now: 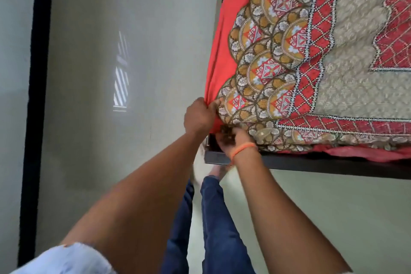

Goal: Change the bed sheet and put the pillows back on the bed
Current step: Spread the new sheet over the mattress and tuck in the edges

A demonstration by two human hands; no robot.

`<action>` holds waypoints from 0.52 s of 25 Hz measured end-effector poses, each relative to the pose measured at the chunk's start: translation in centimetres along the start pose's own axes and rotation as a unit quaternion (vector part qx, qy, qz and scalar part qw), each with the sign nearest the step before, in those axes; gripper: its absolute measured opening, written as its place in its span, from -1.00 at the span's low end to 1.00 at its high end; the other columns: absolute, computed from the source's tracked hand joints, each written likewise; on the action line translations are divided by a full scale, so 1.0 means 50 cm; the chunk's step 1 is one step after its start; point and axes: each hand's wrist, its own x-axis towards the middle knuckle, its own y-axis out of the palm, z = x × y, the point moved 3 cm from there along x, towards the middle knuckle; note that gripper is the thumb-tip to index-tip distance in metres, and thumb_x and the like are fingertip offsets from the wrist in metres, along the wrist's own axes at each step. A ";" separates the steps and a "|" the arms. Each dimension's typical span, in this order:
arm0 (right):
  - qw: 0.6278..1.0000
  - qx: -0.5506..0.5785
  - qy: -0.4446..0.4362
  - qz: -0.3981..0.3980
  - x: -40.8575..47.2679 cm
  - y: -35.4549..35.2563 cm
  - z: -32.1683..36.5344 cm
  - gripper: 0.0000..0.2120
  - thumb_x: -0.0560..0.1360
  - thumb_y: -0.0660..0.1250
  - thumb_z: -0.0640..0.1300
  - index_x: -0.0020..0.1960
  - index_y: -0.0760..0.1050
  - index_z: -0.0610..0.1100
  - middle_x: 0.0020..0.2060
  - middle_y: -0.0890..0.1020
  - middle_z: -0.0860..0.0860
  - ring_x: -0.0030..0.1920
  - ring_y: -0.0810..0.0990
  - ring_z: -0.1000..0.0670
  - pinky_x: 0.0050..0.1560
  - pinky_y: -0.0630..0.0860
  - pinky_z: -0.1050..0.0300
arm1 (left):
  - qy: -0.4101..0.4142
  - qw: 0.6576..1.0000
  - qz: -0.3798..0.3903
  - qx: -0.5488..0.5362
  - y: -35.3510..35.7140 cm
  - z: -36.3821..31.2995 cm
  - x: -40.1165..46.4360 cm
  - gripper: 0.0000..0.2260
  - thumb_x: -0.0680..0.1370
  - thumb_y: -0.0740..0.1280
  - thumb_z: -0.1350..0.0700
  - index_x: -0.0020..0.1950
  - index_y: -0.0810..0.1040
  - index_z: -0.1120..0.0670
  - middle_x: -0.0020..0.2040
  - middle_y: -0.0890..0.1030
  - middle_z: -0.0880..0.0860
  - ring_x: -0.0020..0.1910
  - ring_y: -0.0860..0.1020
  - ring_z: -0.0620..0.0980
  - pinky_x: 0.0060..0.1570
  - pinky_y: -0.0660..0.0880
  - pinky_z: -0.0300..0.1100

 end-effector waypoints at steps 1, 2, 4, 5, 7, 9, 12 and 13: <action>0.999 -0.028 -0.010 -0.017 0.008 -0.016 0.019 -0.82 0.63 0.14 -0.22 -0.11 0.43 -0.21 -0.24 0.52 -0.15 -0.25 0.52 -0.08 -0.40 0.60 0.07 | -0.042 0.999 -0.014 0.030 0.017 0.006 0.007 -0.67 0.61 0.23 -0.16 0.09 0.50 0.10 0.00 0.60 0.10 0.10 0.56 0.17 0.00 0.39 -0.02; 0.996 -0.073 -0.029 -0.046 0.012 -0.036 0.037 -0.87 0.62 0.15 -0.24 -0.08 0.42 -0.21 -0.21 0.48 -0.14 -0.24 0.51 -0.07 -0.31 0.59 0.01 | -0.103 0.993 -0.037 0.053 0.024 0.017 0.010 -0.70 0.61 0.24 -0.09 0.18 0.48 0.10 0.12 0.59 0.12 0.19 0.52 0.18 0.12 0.36 0.02; 0.983 -0.108 -0.106 -0.101 0.013 -0.069 0.073 -0.88 0.57 0.16 -0.27 -0.14 0.39 -0.19 -0.26 0.42 -0.09 -0.31 0.46 -0.01 -0.33 0.53 0.05 | -0.220 0.967 -0.123 0.039 0.014 0.028 -0.004 -0.74 0.60 0.25 0.12 0.28 0.44 0.12 0.26 0.49 0.12 0.26 0.46 0.16 0.20 0.36 0.03; 0.978 -0.087 -0.153 -0.110 0.012 -0.075 0.090 -0.87 0.56 0.15 -0.29 -0.16 0.39 -0.19 -0.28 0.42 -0.08 -0.33 0.46 0.00 -0.36 0.53 0.09 | -0.233 0.955 -0.182 -0.003 0.006 0.026 -0.015 -0.73 0.58 0.23 0.20 0.28 0.43 0.11 0.27 0.46 0.12 0.24 0.44 0.14 0.18 0.36 0.02; 0.981 0.002 -0.190 -0.046 0.009 -0.066 0.098 -0.89 0.60 0.12 -0.23 -0.01 0.41 -0.21 -0.13 0.52 -0.13 -0.14 0.55 -0.06 -0.16 0.59 0.03 | -0.119 0.955 -0.246 -0.117 -0.002 0.007 -0.030 -0.78 0.55 0.22 0.25 0.19 0.43 0.10 0.17 0.44 0.08 0.08 0.43 0.04 0.09 0.34 -0.11; 0.984 0.073 -0.153 0.049 0.014 -0.025 0.094 -0.79 0.66 0.07 -0.08 0.10 0.42 -0.17 -0.02 0.53 -0.15 -0.01 0.52 -0.12 0.11 0.49 -0.05 | 0.016 0.967 -0.184 -0.176 0.023 -0.030 -0.059 -0.90 0.57 0.22 0.20 0.07 0.44 0.07 0.03 0.48 0.01 -0.06 0.41 -0.07 -0.03 0.33 -0.22; 0.988 0.097 -0.107 0.049 0.035 0.024 0.125 -0.59 0.66 0.01 0.11 0.21 0.40 -0.20 0.05 0.49 -0.24 0.08 0.50 -0.20 0.23 0.42 -0.07 | -0.046 0.931 -0.056 -0.358 0.112 -0.060 -0.070 -0.83 0.65 0.21 0.06 0.17 0.46 0.12 0.10 0.58 0.05 0.10 0.54 0.02 0.14 0.46 -0.11; 0.984 0.130 -0.099 0.066 0.042 0.038 0.132 -0.53 0.65 0.02 0.11 0.31 0.39 -0.24 0.15 0.49 -0.27 0.19 0.49 -0.24 0.31 0.39 -0.13 | -0.113 0.881 -0.019 -0.459 0.138 -0.071 -0.055 -0.76 0.66 0.18 0.06 0.25 0.46 0.15 0.18 0.59 0.10 0.18 0.55 0.08 0.24 0.48 -0.02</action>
